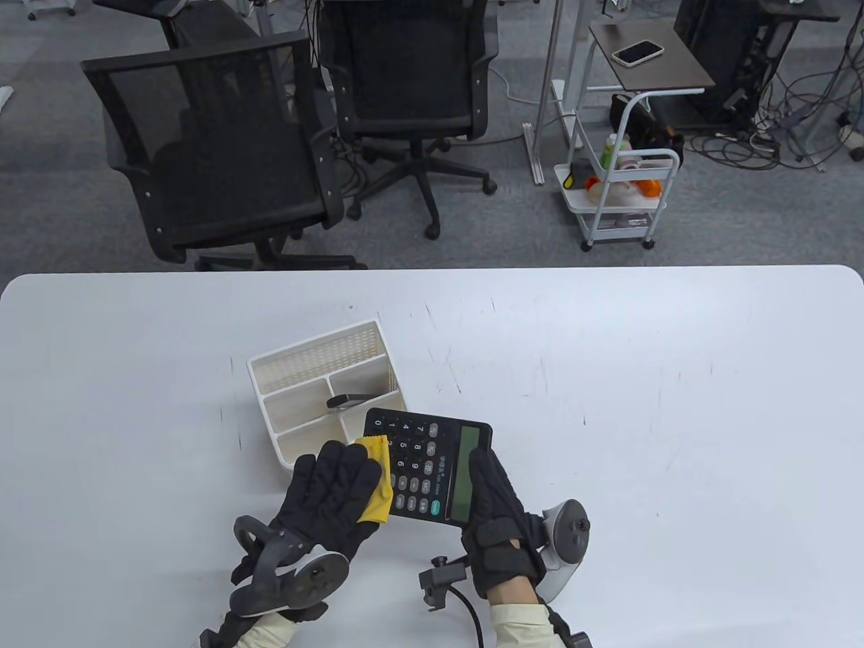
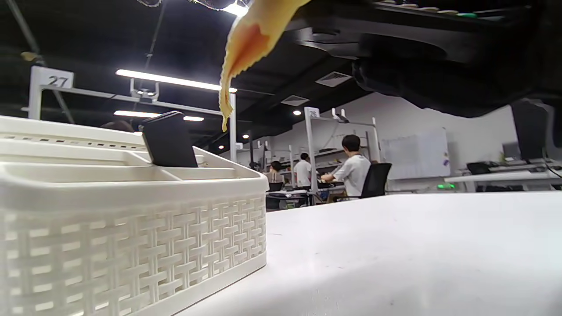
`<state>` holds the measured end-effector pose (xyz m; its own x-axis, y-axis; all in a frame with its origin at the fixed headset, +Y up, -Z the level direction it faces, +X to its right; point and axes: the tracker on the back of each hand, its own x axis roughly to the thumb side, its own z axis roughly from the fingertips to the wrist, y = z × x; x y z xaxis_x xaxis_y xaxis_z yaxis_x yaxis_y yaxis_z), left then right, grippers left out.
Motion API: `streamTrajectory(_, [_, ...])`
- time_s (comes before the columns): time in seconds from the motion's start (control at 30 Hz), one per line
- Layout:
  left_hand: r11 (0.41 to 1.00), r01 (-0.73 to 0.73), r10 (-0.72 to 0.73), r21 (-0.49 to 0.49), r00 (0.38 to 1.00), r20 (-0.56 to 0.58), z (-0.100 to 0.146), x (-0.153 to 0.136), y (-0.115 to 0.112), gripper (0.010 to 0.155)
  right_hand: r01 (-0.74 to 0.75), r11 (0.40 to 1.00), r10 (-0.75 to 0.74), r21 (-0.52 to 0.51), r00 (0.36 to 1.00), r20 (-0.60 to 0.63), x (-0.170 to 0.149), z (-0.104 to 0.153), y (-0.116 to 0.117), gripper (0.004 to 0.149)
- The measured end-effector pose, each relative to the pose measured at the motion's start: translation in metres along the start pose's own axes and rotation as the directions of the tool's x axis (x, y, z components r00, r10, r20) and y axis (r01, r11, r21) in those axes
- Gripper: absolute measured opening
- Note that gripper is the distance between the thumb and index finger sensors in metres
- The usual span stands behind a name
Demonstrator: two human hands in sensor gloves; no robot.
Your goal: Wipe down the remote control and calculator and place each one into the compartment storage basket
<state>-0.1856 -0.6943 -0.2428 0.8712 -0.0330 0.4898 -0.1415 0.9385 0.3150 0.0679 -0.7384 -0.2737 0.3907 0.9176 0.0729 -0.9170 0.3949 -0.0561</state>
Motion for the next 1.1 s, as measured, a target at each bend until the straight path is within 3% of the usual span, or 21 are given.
streamTrajectory(0.2, [0.998, -0.062, 0.06, -0.014, 0.993, -0.101, 0.0, -0.012, 0.001, 0.06, -0.191, 0.977, 0.188, 0.099, 0.981, 0.043, 0.006, 0.0, 0.011, 0.064])
streamTrajectory(0.37, [0.986, -0.164, 0.159, -0.01, 0.969, -0.189, 0.002, -0.026, 0.002, 0.061, -0.359, 0.915, 0.342, 0.186, 0.932, 0.116, 0.009, 0.001, 0.023, 0.064])
streamTrajectory(0.63, [0.877, -0.48, 0.471, -0.032, 0.87, -0.144, -0.002, -0.025, 0.002, 0.064, -0.559, 0.788, 0.513, 0.258, 0.828, 0.227, 0.005, 0.005, 0.039, 0.061])
streamTrajectory(0.87, [0.859, -0.501, 0.48, -0.102, 0.859, -0.181, -0.002, -0.044, 0.001, 0.076, -0.462, 0.832, 0.411, 0.307, 0.885, 0.22, 0.007, 0.002, 0.038, 0.059])
streamTrajectory(1.0, [0.774, -0.628, 0.606, -0.083, 0.772, -0.192, -0.001, -0.052, 0.002, 0.063, -0.459, 0.822, 0.389, 0.336, 0.884, 0.258, 0.008, 0.0, 0.036, 0.059])
streamTrajectory(1.1, [0.77, -0.638, 0.625, -0.016, 0.758, -0.187, 0.0, -0.053, 0.008, 0.058, -0.428, 0.833, 0.354, 0.351, 0.9, 0.256, 0.008, -0.001, 0.035, 0.065])
